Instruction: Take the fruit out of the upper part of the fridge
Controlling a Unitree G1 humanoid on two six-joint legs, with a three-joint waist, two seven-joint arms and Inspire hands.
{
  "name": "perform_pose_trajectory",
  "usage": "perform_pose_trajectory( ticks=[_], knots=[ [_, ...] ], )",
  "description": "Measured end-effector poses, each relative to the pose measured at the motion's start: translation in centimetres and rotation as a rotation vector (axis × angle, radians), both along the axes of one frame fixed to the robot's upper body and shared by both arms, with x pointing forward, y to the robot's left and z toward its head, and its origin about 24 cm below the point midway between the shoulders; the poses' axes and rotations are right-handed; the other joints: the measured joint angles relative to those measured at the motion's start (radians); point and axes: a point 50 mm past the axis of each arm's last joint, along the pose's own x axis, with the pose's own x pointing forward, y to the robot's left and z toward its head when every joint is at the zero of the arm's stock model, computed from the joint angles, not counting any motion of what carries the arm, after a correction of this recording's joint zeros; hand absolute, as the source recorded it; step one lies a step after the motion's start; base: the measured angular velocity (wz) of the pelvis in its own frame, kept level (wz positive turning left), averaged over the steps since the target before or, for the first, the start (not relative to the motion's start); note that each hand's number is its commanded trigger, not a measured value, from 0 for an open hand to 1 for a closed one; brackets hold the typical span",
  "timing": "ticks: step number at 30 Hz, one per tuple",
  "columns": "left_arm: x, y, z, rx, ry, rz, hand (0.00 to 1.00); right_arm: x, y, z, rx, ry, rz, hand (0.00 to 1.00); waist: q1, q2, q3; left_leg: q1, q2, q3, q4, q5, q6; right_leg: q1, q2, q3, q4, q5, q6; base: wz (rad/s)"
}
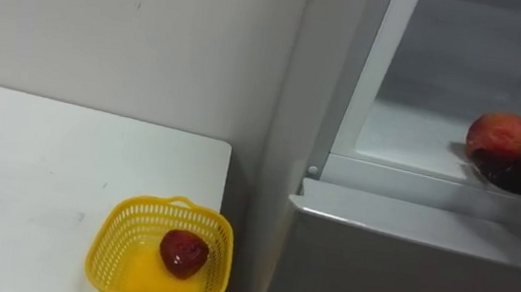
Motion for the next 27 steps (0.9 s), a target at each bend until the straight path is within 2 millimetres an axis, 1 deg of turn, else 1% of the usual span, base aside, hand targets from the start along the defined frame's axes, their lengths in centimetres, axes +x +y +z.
perform_pose_trajectory(
  ticks=[8, 15, 19, 23, 27],
  knots=[
    [-0.4, 0.1, 0.0, -0.014, 0.026, 0.001, 0.00, 1.0, -0.4, 0.4, 0.032, 0.029, 0.031, 0.00, 0.004, -0.002, -0.0013, 0.001, 0.000, -0.003, 0.001, 0.000, 0.000, 0.003, 0.000, -0.008, 0.000, 0.000, 0.000, 0.00],
    [-1.1, 0.3, -0.2, -0.013, 0.060, 0.014, 0.00, 1.0, -0.7, 0.0, 0.054, 0.049, 0.040, 0.00, 0.009, -0.001, -0.0007, 0.001, 0.000, -0.005, -0.002, 0.000, -0.001, 0.005, 0.000, -0.010, 0.000, 0.000, 0.000, 0.00],
    [-1.6, 0.3, -0.2, -0.014, 0.072, 0.018, 0.00, 1.1, -0.7, -0.1, 0.075, 0.043, 0.052, 0.00, 0.018, 0.002, 0.0015, 0.001, 0.000, -0.004, 0.000, 0.001, -0.001, 0.006, 0.000, -0.009, 0.001, 0.000, 0.000, 0.00],
    [-1.5, 0.3, -0.2, -0.013, 0.071, 0.018, 0.00, 1.1, -0.6, -0.1, 0.126, 0.025, 0.073, 0.00, 0.027, 0.003, 0.0025, 0.001, 0.000, -0.004, -0.001, 0.001, -0.002, 0.006, 0.000, -0.010, 0.001, 0.000, 0.000, 0.00],
    [-1.7, 0.3, -0.2, -0.012, 0.074, 0.019, 0.00, 1.2, -0.5, -0.2, 0.131, 0.028, 0.082, 0.00, 0.031, 0.003, 0.0023, 0.000, 0.000, -0.007, -0.001, 0.001, -0.002, 0.006, 0.000, -0.013, 0.001, 0.000, 0.000, 0.01]
  ],
)
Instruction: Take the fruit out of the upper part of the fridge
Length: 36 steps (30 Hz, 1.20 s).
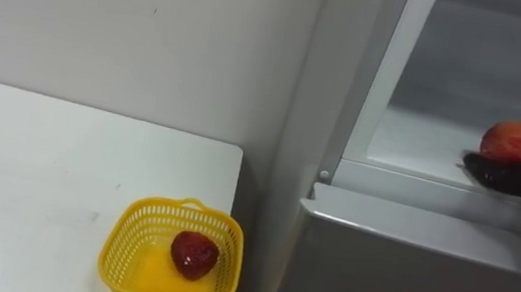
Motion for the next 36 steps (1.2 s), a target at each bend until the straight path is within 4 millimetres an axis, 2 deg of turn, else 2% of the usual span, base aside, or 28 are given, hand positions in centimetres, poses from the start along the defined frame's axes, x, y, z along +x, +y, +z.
perform_pose_trajectory(
  ticks=[7, 14, 15, 16, 17, 23, 36],
  knots=[
    [-0.3, 0.3, 0.0, 0.003, 0.018, 0.006, 0.00, 0.1, 0.3, 0.0, -0.042, 0.027, 0.042, 0.00, 0.001, -0.002, -0.0018, -0.001, 0.000, -0.011, 0.002, 0.000, -0.001, 0.004, -0.002, -0.020, 0.000, 0.000, 0.000, 0.04],
    [-0.7, 0.3, -0.1, 0.001, 0.033, 0.012, 0.00, 0.4, 0.7, 0.0, -0.075, 0.054, 0.107, 0.00, 0.000, -0.002, 0.0017, 0.003, 0.000, -0.022, 0.002, 0.004, -0.006, 0.011, 0.000, -0.025, -0.001, 0.000, 0.000, 0.04],
    [-0.7, 0.3, -0.1, 0.000, 0.034, 0.012, 0.00, 0.4, 0.7, 0.0, -0.072, 0.054, 0.112, 0.46, -0.001, -0.002, 0.0029, 0.002, 0.000, -0.023, 0.002, 0.004, -0.006, 0.012, 0.000, -0.025, -0.001, 0.000, 0.000, 0.05],
    [-0.7, 0.3, -0.1, -0.003, 0.036, 0.012, 0.00, 0.4, 0.7, -0.1, -0.066, 0.056, 0.120, 0.79, -0.001, -0.002, 0.0031, 0.003, 0.000, -0.026, 0.002, 0.004, -0.006, 0.014, 0.000, -0.029, -0.002, 0.000, 0.000, 0.08],
    [-0.8, 0.2, -0.1, -0.008, 0.038, 0.013, 0.00, 0.3, 0.6, -0.2, -0.060, 0.059, 0.118, 1.00, -0.002, -0.002, 0.0028, 0.003, 0.000, -0.029, 0.003, 0.004, -0.007, 0.016, 0.000, -0.033, -0.002, 0.000, 0.000, 0.08],
    [-0.8, 0.2, -0.1, -0.008, 0.040, 0.011, 0.00, 0.3, 0.2, -0.6, -0.055, 0.086, 0.129, 1.00, 0.003, -0.010, -0.0011, 0.003, 0.000, -0.029, 0.003, 0.005, -0.008, 0.016, 0.000, -0.037, -0.001, 0.000, 0.000, 0.01],
    [-0.8, 0.5, 0.0, -0.003, 0.031, 0.037, 0.00, 0.2, -0.1, -0.9, -0.051, 0.106, 0.143, 1.00, 0.008, -0.013, 0.0004, 0.007, 0.000, -0.029, 0.003, 0.006, -0.007, 0.020, 0.000, -0.038, -0.001, 0.000, 0.000, 0.00]
  ],
)
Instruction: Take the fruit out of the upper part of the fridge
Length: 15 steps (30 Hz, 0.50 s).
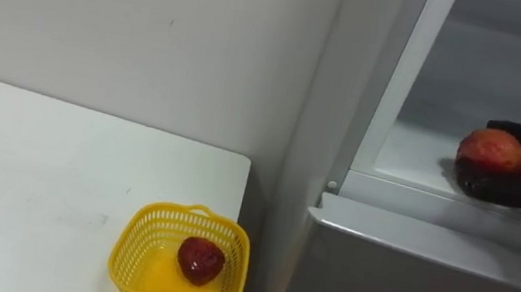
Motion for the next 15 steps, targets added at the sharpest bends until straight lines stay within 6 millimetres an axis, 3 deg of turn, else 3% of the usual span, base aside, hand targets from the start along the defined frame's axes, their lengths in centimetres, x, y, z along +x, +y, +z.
perform_pose_trajectory(
  ticks=[15],
  knots=[
    [0.65, -0.03, 0.01, -0.001, -0.015, -0.006, 0.00, 0.09, 0.05, 0.43, 0.002, -0.020, -0.017, 1.00, -0.004, 0.002, 0.0007, -0.002, 0.000, 0.000, 0.000, 0.000, 0.000, -0.003, 0.000, 0.006, 0.000, 0.000, 0.000, 0.00]
  ],
)
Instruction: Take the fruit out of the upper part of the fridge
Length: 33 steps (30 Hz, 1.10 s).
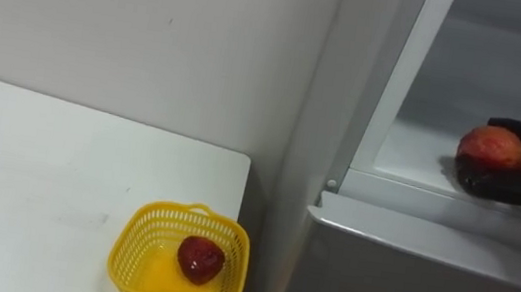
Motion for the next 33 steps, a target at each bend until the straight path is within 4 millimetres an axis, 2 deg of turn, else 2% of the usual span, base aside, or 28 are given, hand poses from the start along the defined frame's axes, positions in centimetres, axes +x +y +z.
perform_pose_trajectory(
  ticks=[3, 5, 10, 15, 18, 20, 23, 25, 28, 33],
  knots=[
    [0.3, 0.0, 0.0, 0.004, -0.009, -0.003, 0.00, 0.1, 0.3, 0.5, -0.005, -0.021, 0.003, 1.00, 0.003, 0.006, 0.0004, 0.002, 0.001, 0.009, -0.002, 0.000, 0.000, -0.002, 0.000, 0.006, 0.000, 0.000, 0.000, -0.08],
    [0.6, 0.0, 0.1, 0.007, -0.019, -0.007, 0.00, 0.2, 0.8, 1.1, -0.017, -0.049, 0.004, 1.00, 0.004, 0.018, 0.0055, 0.006, 0.001, 0.017, -0.003, 0.000, 0.000, -0.001, 0.000, 0.011, 0.000, 0.000, 0.000, -0.10],
    [1.2, 0.1, 0.2, 0.039, -0.045, -0.008, 0.00, 0.5, 2.4, 2.4, -0.048, -0.112, 0.010, 1.00, 0.004, 0.033, 0.0000, 0.009, 0.002, 0.023, -0.007, 0.000, 0.000, -0.002, 0.000, 0.015, 0.000, 0.000, 0.000, -0.02],
    [1.9, -0.1, 0.2, 0.054, -0.073, -0.013, 0.00, 0.0, 4.3, 2.3, -0.059, -0.168, 0.036, 1.00, 0.009, 0.028, -0.0039, 0.013, 0.003, 0.028, -0.001, 0.000, 0.000, 0.003, 0.001, 0.018, -0.001, 0.000, 0.000, 0.00],
    [1.8, -0.1, 0.1, 0.073, -0.078, -0.009, 0.00, -1.0, 6.1, 1.8, -0.052, -0.217, 0.074, 1.00, 0.006, 0.029, -0.0040, 0.012, 0.002, 0.029, -0.004, -0.001, 0.002, 0.002, 0.000, 0.020, 0.000, 0.000, 0.000, 0.00],
    [1.5, -0.2, 0.0, 0.085, -0.063, -0.021, 0.00, -1.9, 7.6, 1.2, -0.058, -0.244, 0.097, 1.00, 0.000, 0.039, -0.0042, 0.013, 0.001, 0.030, -0.004, -0.002, 0.003, 0.006, -0.001, 0.021, 0.000, 0.000, 0.000, 0.00],
    [1.1, -0.6, -0.3, 0.071, -0.047, -0.022, 0.00, -2.9, 9.6, 0.6, -0.049, -0.291, 0.111, 1.00, -0.005, 0.054, 0.0009, 0.019, 0.001, 0.036, -0.004, -0.001, 0.003, 0.008, 0.000, 0.033, 0.000, 0.000, 0.000, -0.07],
    [1.2, -0.8, -0.3, 0.076, -0.055, -0.022, 0.00, -3.4, 9.9, 0.3, -0.066, -0.297, 0.096, 1.00, -0.005, 0.058, 0.0004, 0.019, 0.001, 0.036, -0.004, -0.001, 0.003, 0.008, 0.000, 0.035, 0.000, 0.000, 0.000, -0.02],
    [1.0, -1.0, -0.4, 0.074, -0.056, -0.020, 0.00, -4.4, 10.7, 0.9, -0.100, -0.359, 0.059, 1.00, -0.006, 0.067, -0.0048, 0.017, 0.001, 0.041, -0.004, -0.001, 0.003, 0.002, 0.000, 0.042, 0.001, 0.000, 0.000, -0.07],
    [0.7, -1.5, -0.6, 0.072, -0.064, -0.012, 0.00, -7.0, 12.1, 2.9, -0.167, -0.518, 0.044, 1.00, -0.005, 0.077, -0.0062, 0.025, 0.002, 0.062, -0.010, -0.001, 0.004, 0.000, 0.002, 0.063, 0.003, 0.001, -0.001, -0.10]
  ],
)
